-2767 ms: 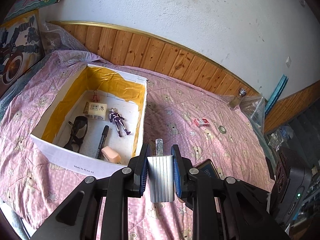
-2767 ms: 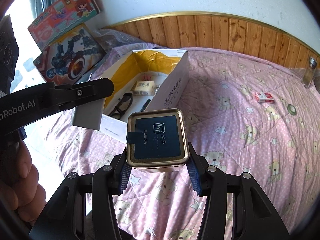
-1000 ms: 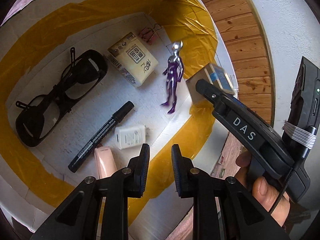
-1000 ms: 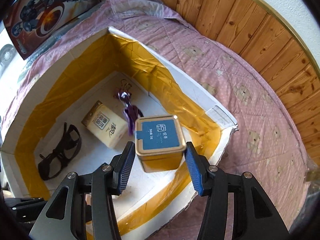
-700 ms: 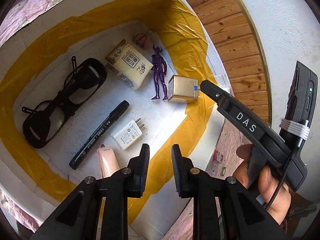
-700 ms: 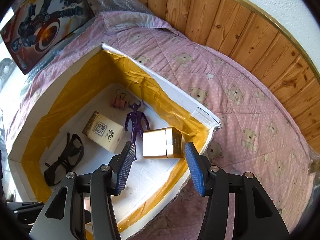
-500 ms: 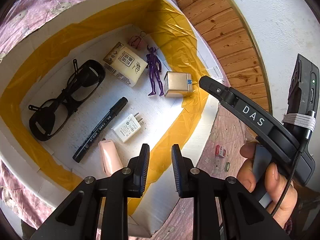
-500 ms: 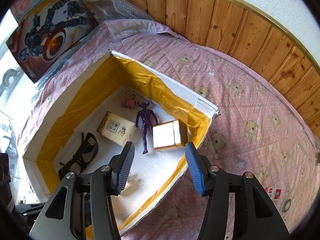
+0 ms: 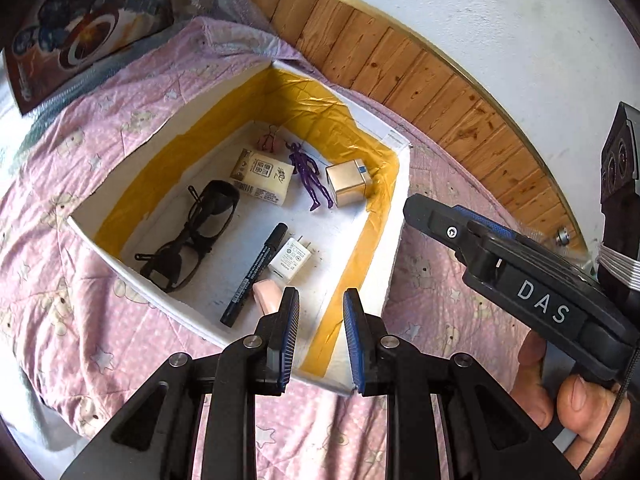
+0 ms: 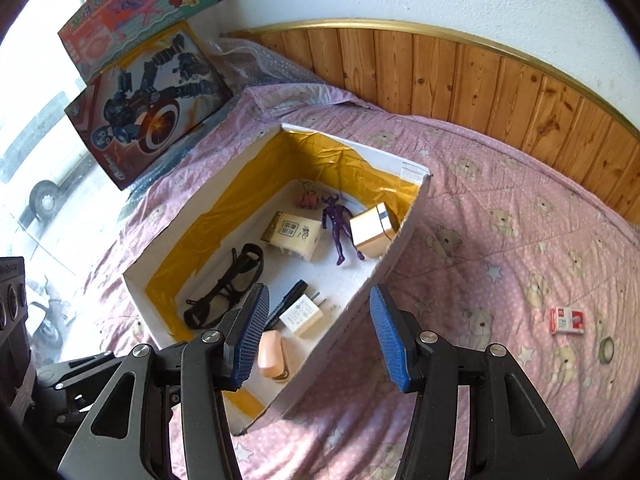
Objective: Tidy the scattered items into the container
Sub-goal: 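Withdraw both tools from the box toward the staples box and tape roll, then grasp the red-and-white staples box with the left tool while the right tool grasps the green tape roll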
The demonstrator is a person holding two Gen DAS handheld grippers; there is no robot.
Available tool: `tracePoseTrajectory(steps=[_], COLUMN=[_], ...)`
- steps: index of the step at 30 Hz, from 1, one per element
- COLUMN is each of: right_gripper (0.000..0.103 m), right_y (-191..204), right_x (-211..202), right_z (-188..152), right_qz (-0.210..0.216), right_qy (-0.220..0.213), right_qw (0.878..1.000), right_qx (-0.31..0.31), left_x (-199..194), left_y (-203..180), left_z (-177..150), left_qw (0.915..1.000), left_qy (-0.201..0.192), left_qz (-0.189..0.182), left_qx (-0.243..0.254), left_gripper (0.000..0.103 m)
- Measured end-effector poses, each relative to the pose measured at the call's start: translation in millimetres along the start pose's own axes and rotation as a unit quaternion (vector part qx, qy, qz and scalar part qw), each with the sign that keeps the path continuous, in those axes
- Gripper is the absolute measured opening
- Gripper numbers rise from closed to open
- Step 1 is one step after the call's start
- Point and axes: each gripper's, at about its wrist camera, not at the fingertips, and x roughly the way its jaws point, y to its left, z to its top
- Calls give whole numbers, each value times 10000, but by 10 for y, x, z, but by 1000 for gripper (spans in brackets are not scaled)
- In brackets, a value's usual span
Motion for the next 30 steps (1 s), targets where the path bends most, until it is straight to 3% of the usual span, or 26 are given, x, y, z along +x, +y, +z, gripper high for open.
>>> tracePoseTrajectory(steps=[5,9,21,27,30], right_gripper=[56,56,56,56,56], right_y=[-202,-463,-1445,-1952,-2241], right_x=[-246,-336,-581,-754,-832], right_z=[-494,-920,-1908,-2041,-2042], right_qz=[-167,-242,-612,-866,-982], right_qy=[-243,-243,-201,-389,-473], right_qw=[9984,9944,9682,9522,9456], right_qx=[476,995,2417,2902,3067], left_x=[-211,-253,316,642,852], left_y=[-248,-515,-1299,-1694,-1976], left_z=[-220,-377,-913,-992,-953], left_qw=[9949,9890,9688,9572,9499], left_qy=[-402,-425,376,718,797], left_qz=[124,4,-410,-597,-697], left_qx=[917,1416,2415,2739,2941], left_gripper=[25,25,33,33,41])
